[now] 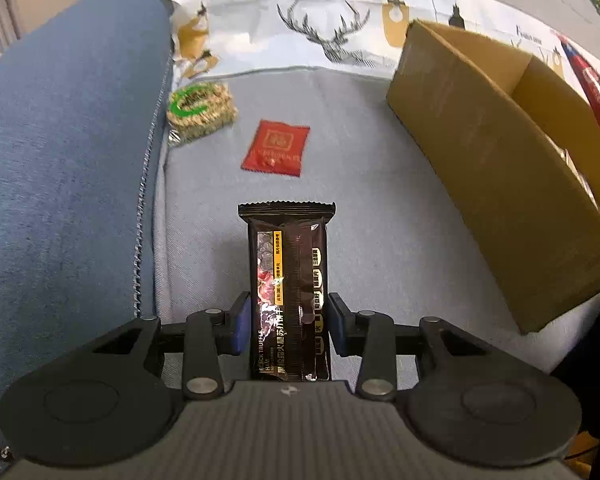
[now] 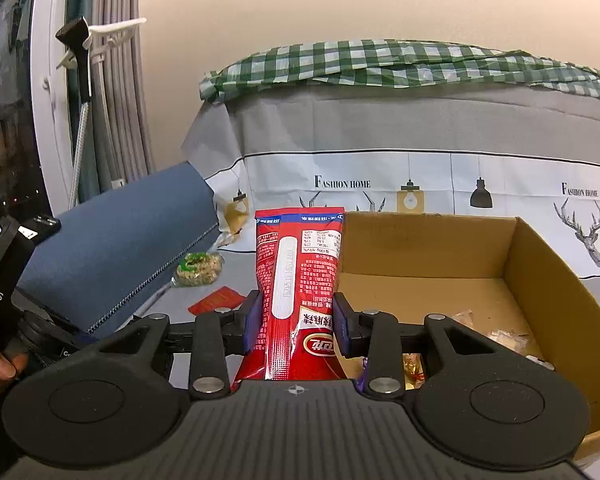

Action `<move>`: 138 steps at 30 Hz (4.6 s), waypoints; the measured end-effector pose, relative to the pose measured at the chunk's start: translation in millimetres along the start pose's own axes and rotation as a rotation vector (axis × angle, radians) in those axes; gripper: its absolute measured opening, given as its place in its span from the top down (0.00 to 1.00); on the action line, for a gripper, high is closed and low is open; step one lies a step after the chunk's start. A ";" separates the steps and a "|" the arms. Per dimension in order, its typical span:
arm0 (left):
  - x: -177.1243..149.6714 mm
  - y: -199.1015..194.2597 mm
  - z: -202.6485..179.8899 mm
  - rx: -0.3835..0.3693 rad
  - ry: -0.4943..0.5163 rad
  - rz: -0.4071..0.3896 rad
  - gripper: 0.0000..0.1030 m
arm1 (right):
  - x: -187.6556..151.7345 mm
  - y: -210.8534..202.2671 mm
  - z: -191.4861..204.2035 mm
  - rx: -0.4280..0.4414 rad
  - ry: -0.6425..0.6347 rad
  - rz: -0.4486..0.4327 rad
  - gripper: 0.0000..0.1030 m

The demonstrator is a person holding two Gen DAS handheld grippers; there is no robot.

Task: Organize snacks
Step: 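Carry the red wafer packet and chocolate bar over the box with both tools, then open both tools to drop the snacks into the box, then move both open tools back toward the remaining snacks on the sofa, then grasp the small red square packet with the right tool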

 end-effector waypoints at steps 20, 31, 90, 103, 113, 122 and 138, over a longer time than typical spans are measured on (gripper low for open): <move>14.7 -65.7 -39.4 -0.067 -0.210 -0.294 0.58 | -4.7 -0.5 -62.8 -0.144 0.133 -0.055 0.63; 84.1 -69.0 -145.7 -0.279 -0.211 -0.341 0.58 | -1.0 -3.9 -92.7 -0.288 0.207 -0.107 0.63; 76.0 72.1 -6.5 0.055 -0.390 -0.371 0.03 | 16.5 4.6 -41.6 -0.233 0.121 -0.073 0.72; 64.4 66.3 41.9 0.119 -0.607 -0.420 0.90 | 50.7 171.5 62.3 0.051 0.164 0.199 0.62; 55.8 47.6 60.5 0.177 -0.705 -0.513 0.90 | -7.7 272.0 84.1 -0.042 0.190 0.461 0.33; 55.7 31.6 62.6 0.194 -0.723 -0.601 0.89 | -42.1 311.6 106.5 -0.046 0.139 0.563 0.11; 55.8 31.4 59.1 0.183 -0.699 -0.604 0.88 | -42.5 248.9 87.3 -0.121 -0.008 0.466 0.58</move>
Point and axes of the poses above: each gripper's, at about its wrist camera, not at the fingertips, and y roughly the way its jaws point, z to its left, x to its top, the point moved 4 cm from there along y, roughly the way its jaws point, and after that the axes turned 7 degrees about -z, right-handed, at the moved point
